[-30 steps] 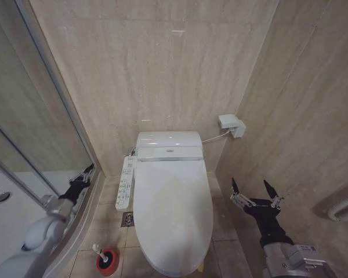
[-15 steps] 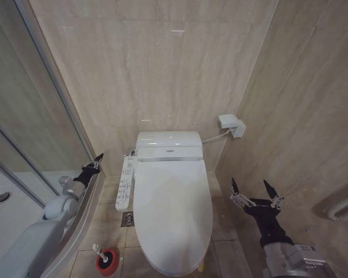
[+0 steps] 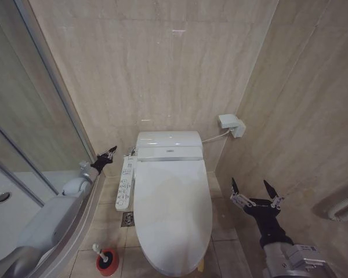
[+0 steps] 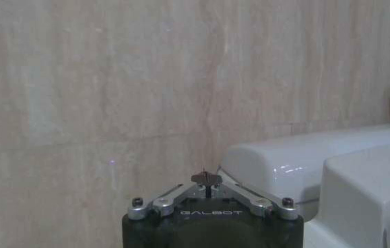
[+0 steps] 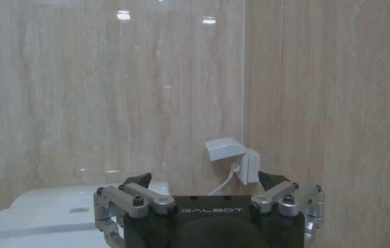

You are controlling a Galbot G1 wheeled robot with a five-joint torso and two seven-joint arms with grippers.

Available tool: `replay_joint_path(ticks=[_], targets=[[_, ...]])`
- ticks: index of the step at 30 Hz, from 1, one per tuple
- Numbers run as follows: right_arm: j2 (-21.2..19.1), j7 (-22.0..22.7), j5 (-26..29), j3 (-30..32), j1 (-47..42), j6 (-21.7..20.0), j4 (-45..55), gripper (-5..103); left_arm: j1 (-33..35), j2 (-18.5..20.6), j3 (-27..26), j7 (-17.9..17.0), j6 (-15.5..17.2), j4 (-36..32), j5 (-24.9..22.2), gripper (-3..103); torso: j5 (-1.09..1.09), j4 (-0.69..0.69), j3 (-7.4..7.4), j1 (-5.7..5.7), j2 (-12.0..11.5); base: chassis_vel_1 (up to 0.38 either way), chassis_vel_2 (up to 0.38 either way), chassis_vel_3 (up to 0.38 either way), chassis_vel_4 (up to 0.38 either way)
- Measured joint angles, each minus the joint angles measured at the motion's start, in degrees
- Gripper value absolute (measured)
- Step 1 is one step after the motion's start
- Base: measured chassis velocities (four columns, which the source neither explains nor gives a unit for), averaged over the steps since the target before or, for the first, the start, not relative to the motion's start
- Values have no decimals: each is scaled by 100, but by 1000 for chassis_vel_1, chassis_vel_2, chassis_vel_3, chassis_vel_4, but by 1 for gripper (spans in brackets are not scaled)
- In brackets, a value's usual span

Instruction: Open the toilet lid, clean the toilet bowl with a toilet brush, close the toilet lid, and flush.

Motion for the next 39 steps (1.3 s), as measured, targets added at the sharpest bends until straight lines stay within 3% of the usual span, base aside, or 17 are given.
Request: replay_joint_path(ticks=[12, 39], targets=[[0, 0, 0, 0, 0, 0, 0, 100, -346, -33, 294, 127, -85, 293, 88, 0, 0, 1, -1, -2, 1, -4, 3, 3, -2], [0, 0, 0, 0, 0, 0, 0, 100, 29, 24, 194, 195, -90, 4, 78, 0, 1, 2, -1, -2, 1, -20, 22, 22, -22]])
